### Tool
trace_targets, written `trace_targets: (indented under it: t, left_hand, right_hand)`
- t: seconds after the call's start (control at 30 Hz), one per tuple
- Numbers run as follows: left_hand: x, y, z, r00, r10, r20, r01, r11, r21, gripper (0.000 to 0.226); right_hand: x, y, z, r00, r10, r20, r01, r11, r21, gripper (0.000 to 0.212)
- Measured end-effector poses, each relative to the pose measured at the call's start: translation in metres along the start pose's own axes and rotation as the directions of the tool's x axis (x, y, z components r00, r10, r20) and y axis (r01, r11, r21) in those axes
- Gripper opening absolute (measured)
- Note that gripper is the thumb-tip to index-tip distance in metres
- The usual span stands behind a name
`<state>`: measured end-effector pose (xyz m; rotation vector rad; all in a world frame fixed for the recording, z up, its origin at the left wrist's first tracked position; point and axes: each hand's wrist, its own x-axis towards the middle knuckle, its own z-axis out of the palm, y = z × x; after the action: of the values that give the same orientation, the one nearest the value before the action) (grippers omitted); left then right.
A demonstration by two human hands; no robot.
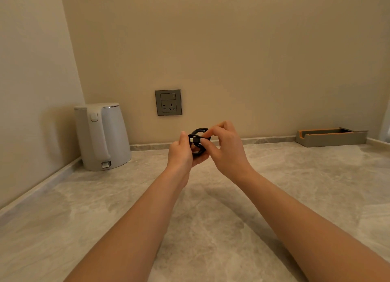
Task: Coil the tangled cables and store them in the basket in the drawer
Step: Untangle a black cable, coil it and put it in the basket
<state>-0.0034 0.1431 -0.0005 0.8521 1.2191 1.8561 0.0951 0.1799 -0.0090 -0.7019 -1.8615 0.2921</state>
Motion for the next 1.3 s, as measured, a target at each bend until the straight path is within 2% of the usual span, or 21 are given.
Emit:
trace_targets:
  t: [0.1,0.2,0.47,0.57,0.63,0.7,0.77,0.9,1.03,1.17,1.3]
  left_hand:
    - [-0.001,-0.003,0.002,1.0,-0.009,-0.002,0.009,1.0,0.004,0.044]
    - [0.0,-0.005,0.004,1.0,-0.011,0.002,0.011,1.0,0.002,0.045]
    - [-0.002,-0.005,0.006,1.0,-0.006,-0.021,0.005,1.0,-0.005,0.045]
    - [-0.002,-0.004,0.006,1.0,-0.016,-0.002,0.016,0.999,-0.037,0.047]
    - [-0.002,-0.002,0.005,1.0,-0.008,-0.006,0.007,0.997,-0.078,0.048]
    - [-0.002,0.001,0.004,0.999,0.015,-0.03,-0.018,0.994,-0.108,0.046]
    - [-0.004,0.003,0.004,0.998,0.03,-0.046,-0.035,0.994,-0.099,0.043]
    - [-0.009,0.003,0.005,1.0,0.011,-0.009,-0.011,1.0,-0.023,0.043]
    - [-0.01,0.005,0.001,1.0,-0.016,0.002,0.016,0.987,0.16,0.041]
    - [-0.012,0.002,-0.003,0.997,-0.076,-0.015,0.077,0.938,0.339,0.039]
    - [-0.017,0.002,-0.009,0.997,-0.07,-0.042,0.081,0.922,0.378,0.026]
  right_hand:
    - [0.003,0.0,-0.002,0.993,0.109,0.048,-0.115,0.984,0.138,0.005]
    - [0.003,-0.002,-0.001,0.985,0.154,0.079,-0.166,0.969,0.18,0.007]
    - [0.002,-0.004,-0.001,0.981,0.146,0.127,-0.169,0.965,0.198,0.009]
    - [0.0,-0.007,0.003,0.989,0.133,0.06,-0.143,0.968,0.208,0.005]
    - [0.0,-0.009,0.003,0.989,0.146,0.035,-0.15,0.949,0.276,0.016]
    - [0.001,-0.009,-0.001,0.975,0.211,0.075,-0.224,0.898,0.379,0.03]
    - [0.002,-0.008,-0.005,0.953,0.272,0.133,-0.302,0.851,0.43,0.033]
    - [0.002,-0.007,-0.008,0.949,0.263,0.176,-0.316,0.819,0.479,0.02]
    - [0.002,-0.008,-0.009,0.94,0.283,0.19,-0.34,0.823,0.454,0.015]
    - [0.002,-0.002,-0.013,0.876,0.403,0.267,-0.481,0.781,0.399,0.011]
    - [0.004,0.001,-0.023,0.812,0.467,0.351,-0.573,0.754,0.322,0.018]
